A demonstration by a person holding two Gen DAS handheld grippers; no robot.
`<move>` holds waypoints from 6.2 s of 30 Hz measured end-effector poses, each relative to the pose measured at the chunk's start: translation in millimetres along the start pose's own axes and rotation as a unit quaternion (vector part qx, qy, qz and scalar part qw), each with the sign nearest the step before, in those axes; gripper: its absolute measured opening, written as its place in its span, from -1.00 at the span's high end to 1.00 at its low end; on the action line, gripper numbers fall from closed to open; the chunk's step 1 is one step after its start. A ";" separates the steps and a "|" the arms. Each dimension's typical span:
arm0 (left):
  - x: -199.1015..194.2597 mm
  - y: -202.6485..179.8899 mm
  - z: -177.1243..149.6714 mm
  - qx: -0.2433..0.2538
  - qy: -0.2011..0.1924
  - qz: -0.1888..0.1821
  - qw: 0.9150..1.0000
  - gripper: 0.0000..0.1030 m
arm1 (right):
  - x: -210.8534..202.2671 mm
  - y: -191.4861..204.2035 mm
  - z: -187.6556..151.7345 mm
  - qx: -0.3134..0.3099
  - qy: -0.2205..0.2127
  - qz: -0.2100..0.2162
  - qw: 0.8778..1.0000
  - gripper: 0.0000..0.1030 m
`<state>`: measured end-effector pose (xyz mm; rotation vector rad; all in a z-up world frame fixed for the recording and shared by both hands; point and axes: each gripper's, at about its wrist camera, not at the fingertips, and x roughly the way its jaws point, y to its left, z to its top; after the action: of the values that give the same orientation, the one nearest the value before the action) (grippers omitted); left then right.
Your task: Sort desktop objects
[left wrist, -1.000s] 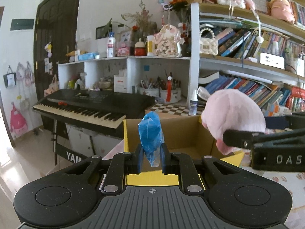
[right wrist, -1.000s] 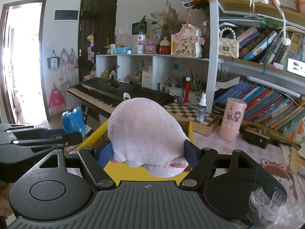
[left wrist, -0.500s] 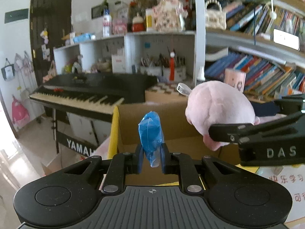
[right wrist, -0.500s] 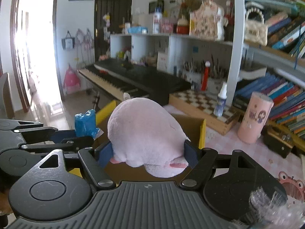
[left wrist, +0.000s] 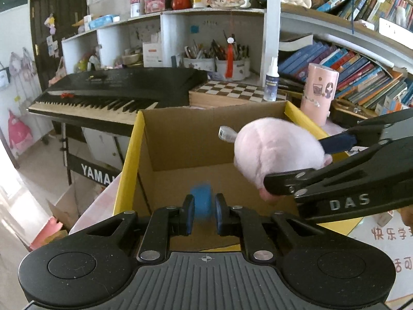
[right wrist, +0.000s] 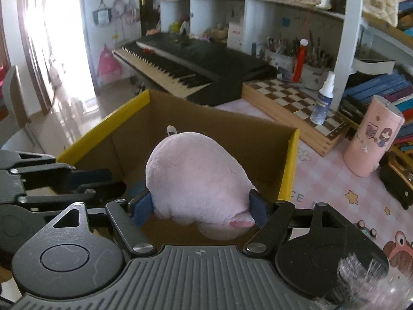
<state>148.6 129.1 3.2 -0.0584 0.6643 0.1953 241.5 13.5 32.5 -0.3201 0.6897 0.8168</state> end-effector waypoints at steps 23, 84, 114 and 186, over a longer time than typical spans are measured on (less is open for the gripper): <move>-14.9 12.4 -4.0 -0.023 -0.030 0.008 0.999 -0.32 | 31.6 -0.4 7.3 -0.023 0.068 -0.009 0.997 -0.67; -134.8 13.2 -113.0 0.005 -0.027 0.009 1.000 -0.65 | -140.9 120.1 -165.3 0.147 -0.047 -0.212 0.965 -0.68; -137.7 -28.2 -128.1 0.067 -0.014 -0.085 0.994 -0.70 | -180.7 117.0 -214.8 0.218 -0.016 -0.282 0.934 -0.69; 35.6 -265.5 -23.8 0.129 0.067 -0.111 0.983 -0.15 | -149.9 -181.8 -203.8 0.239 -0.003 -0.242 0.940 -0.69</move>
<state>214.3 -128.1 -39.8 0.1039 0.8076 -0.1115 217.1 -293.2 -16.6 -0.0365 0.7391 0.1673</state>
